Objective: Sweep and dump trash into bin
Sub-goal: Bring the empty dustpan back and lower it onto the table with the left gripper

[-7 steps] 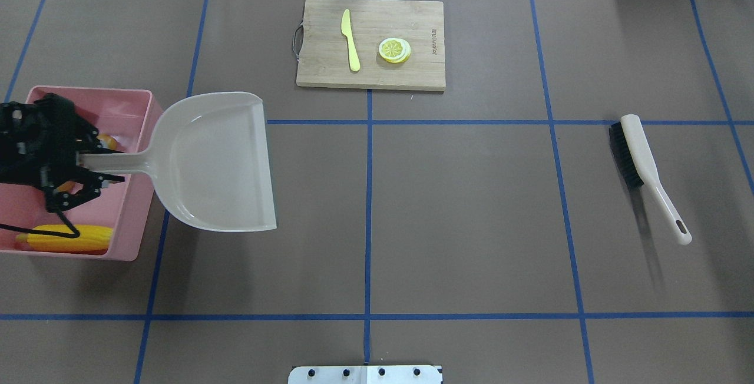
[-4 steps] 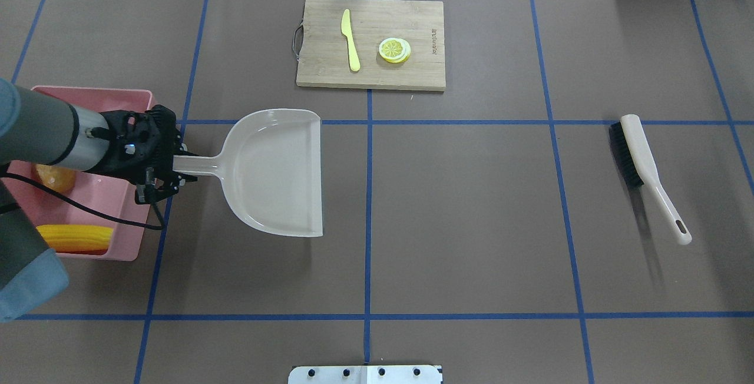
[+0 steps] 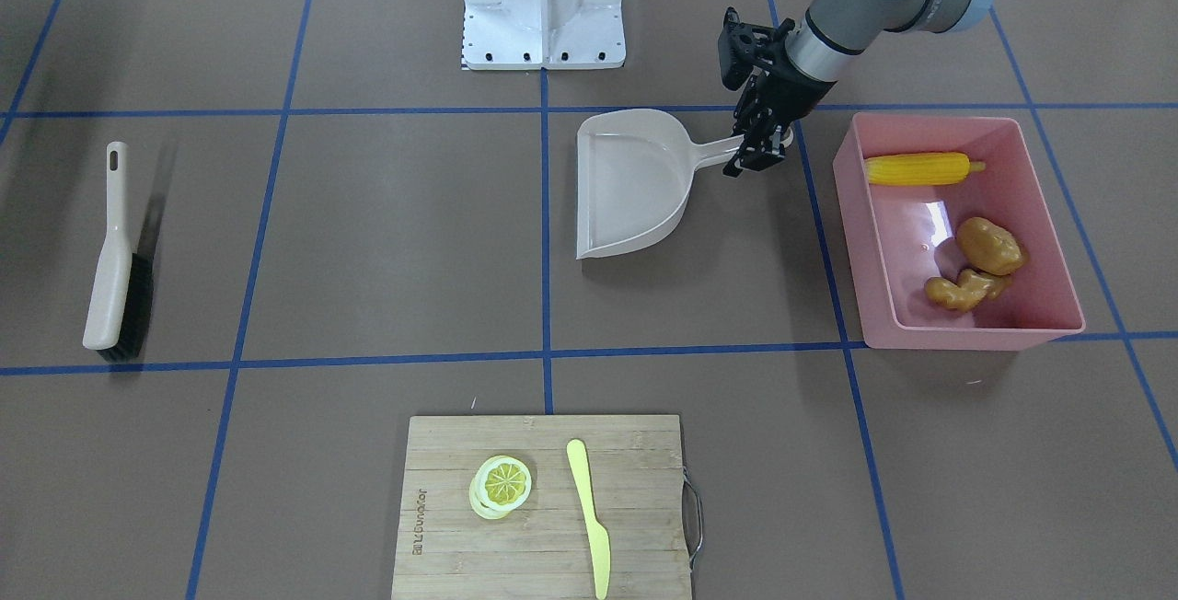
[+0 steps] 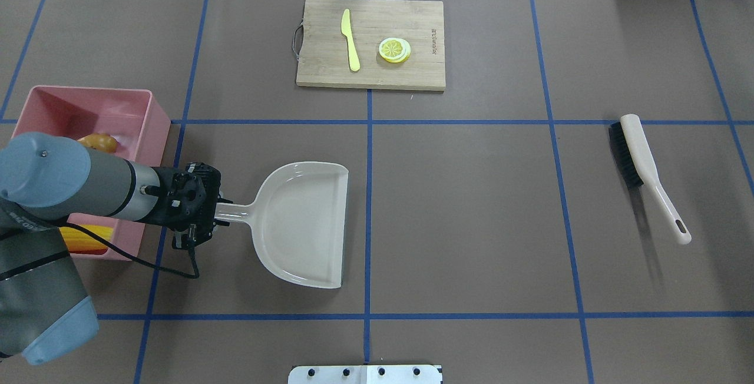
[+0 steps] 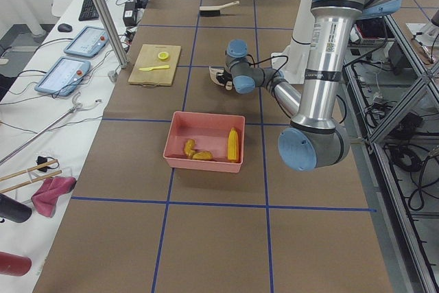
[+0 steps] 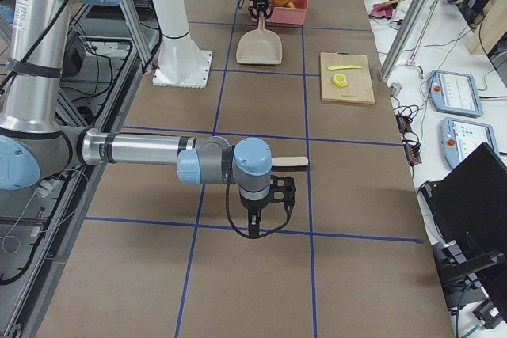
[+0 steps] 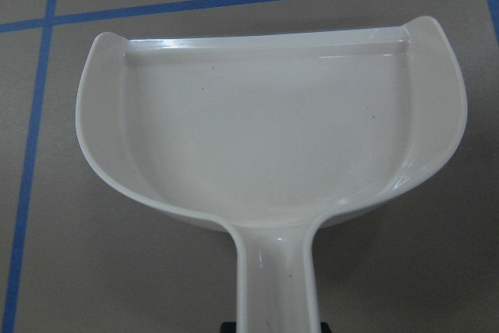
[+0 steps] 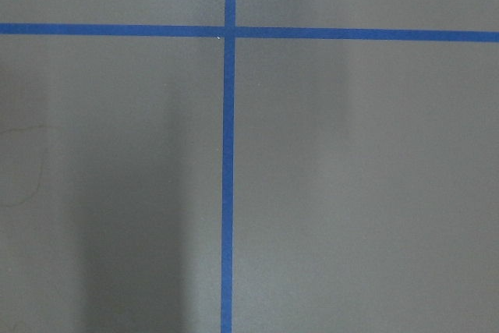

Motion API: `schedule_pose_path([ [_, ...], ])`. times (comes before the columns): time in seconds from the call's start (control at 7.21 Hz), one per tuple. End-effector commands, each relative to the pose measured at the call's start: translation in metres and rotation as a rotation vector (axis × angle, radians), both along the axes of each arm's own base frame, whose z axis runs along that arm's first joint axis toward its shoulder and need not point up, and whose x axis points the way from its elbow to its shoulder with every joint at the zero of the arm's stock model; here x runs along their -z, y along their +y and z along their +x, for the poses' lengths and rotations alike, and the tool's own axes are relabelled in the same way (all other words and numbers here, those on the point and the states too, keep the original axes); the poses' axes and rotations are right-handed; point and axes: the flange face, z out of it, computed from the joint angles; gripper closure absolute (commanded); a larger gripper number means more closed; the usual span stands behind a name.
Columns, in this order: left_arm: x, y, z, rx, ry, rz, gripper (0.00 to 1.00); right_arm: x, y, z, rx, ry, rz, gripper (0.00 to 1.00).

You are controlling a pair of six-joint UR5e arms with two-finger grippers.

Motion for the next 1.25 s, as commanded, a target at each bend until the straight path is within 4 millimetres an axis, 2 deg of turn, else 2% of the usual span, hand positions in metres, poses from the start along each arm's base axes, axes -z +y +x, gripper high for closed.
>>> schedule_pose_path([
  [0.0,-0.012,0.010,0.006,-0.004,-0.002,-0.009,1.00,-0.001,0.002,0.003,-0.010,0.006,-0.002,0.00],
  [0.28,-0.009,0.013,0.019,0.004,0.004,-0.032,1.00,0.004,0.000,0.002,-0.006,0.002,0.010,0.00],
  [0.42,-0.006,0.007,0.028,0.009,0.005,-0.028,1.00,0.004,0.000,0.002,-0.005,-0.006,0.010,0.00],
  [0.56,-0.001,0.004,0.031,0.020,0.012,-0.030,0.57,0.007,-0.001,0.002,-0.006,-0.009,0.015,0.00],
  [0.69,-0.001,0.005,0.028,0.025,0.016,-0.031,0.02,0.007,-0.001,0.002,-0.006,-0.011,0.014,0.00],
  [0.83,0.003,0.007,0.020,0.022,0.025,-0.026,0.01,0.008,-0.001,0.002,-0.005,-0.011,0.016,0.00],
  [0.97,0.003,0.012,0.001,0.021,0.030,-0.031,0.01,0.007,-0.001,0.002,-0.005,-0.010,0.015,0.00],
  [1.11,0.000,-0.004,-0.031,0.068,0.032,-0.039,0.01,0.007,0.000,0.001,-0.004,-0.013,0.013,0.00],
])
